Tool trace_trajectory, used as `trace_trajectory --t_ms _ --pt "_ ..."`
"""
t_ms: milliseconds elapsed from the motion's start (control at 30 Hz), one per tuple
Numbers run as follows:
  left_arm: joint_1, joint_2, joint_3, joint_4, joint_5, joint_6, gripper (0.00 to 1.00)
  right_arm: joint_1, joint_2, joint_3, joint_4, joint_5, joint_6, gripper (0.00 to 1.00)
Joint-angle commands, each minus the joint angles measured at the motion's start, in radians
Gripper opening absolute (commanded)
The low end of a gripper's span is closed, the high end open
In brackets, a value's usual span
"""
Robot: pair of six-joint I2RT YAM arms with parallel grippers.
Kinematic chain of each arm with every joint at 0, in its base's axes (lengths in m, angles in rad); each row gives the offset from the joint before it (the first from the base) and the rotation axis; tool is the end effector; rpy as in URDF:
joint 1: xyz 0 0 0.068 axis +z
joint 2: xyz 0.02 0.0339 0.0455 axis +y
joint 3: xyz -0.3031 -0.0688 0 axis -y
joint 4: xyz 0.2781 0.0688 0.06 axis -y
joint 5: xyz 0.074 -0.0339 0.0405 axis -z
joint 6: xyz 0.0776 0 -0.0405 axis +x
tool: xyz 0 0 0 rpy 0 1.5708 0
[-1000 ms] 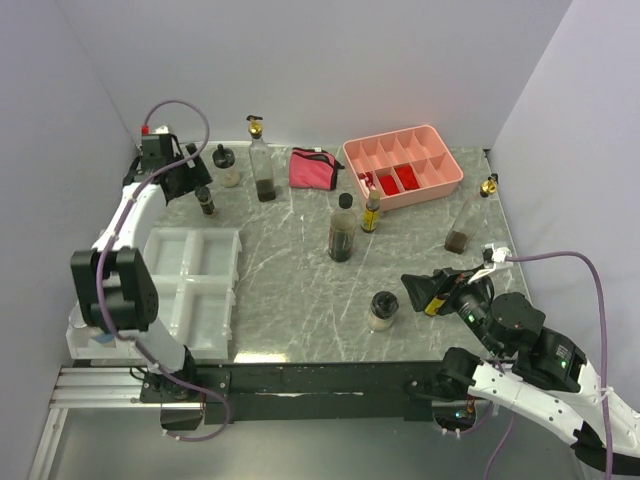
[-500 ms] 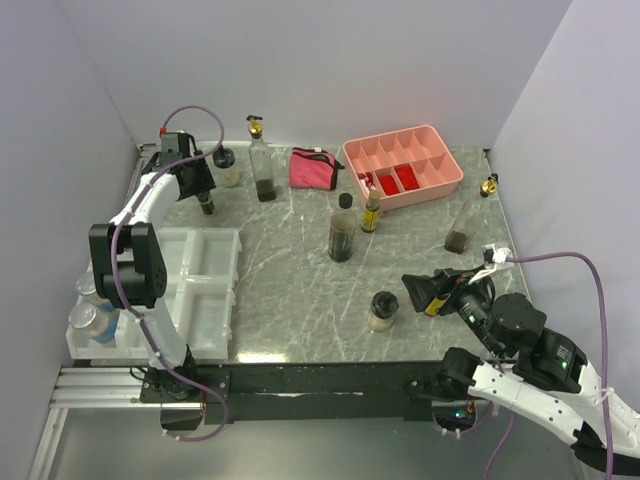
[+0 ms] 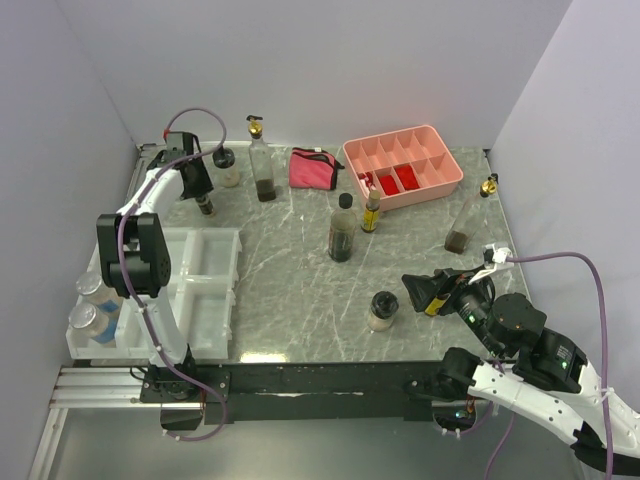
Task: Organize the condiment bottles
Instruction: Pick up the bottle from the center of the board.
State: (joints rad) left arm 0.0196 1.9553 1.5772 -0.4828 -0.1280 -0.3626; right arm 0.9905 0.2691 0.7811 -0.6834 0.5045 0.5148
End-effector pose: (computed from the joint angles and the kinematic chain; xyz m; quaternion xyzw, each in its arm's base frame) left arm 0.5124 0.0200 0.2331 -0.1996 0.9145 -0.0001 0.3520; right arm 0.0756 0.0469 0.3584 -0.0183 0.7578 0.2869 0.5857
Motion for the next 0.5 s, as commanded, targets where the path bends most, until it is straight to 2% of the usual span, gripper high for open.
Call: trace_trajectory --t_ms 0,33,167,333,467 --pt "-0.003 -0.038 0.040 -0.053 -0.056 -0.036 0.05 0.000 -0.007 0.012 0.025 0.022 -0.006 1.00" --pt "-0.004 -0.045 0.052 -0.084 -0.080 -0.067 0.01 0.002 -0.007 0.012 0.025 0.025 -0.006 1.00" --pt "-0.004 -0.085 0.096 -0.180 -0.206 -0.166 0.01 0.002 -0.007 0.017 0.019 0.026 -0.009 1.00" --pt "-0.004 -0.156 0.151 -0.327 -0.381 -0.373 0.01 0.000 -0.010 0.012 0.015 0.029 -0.007 1.00" --pt "0.005 -0.249 0.109 -0.375 -0.407 -0.437 0.01 0.000 -0.011 0.009 0.019 0.023 -0.009 1.00"
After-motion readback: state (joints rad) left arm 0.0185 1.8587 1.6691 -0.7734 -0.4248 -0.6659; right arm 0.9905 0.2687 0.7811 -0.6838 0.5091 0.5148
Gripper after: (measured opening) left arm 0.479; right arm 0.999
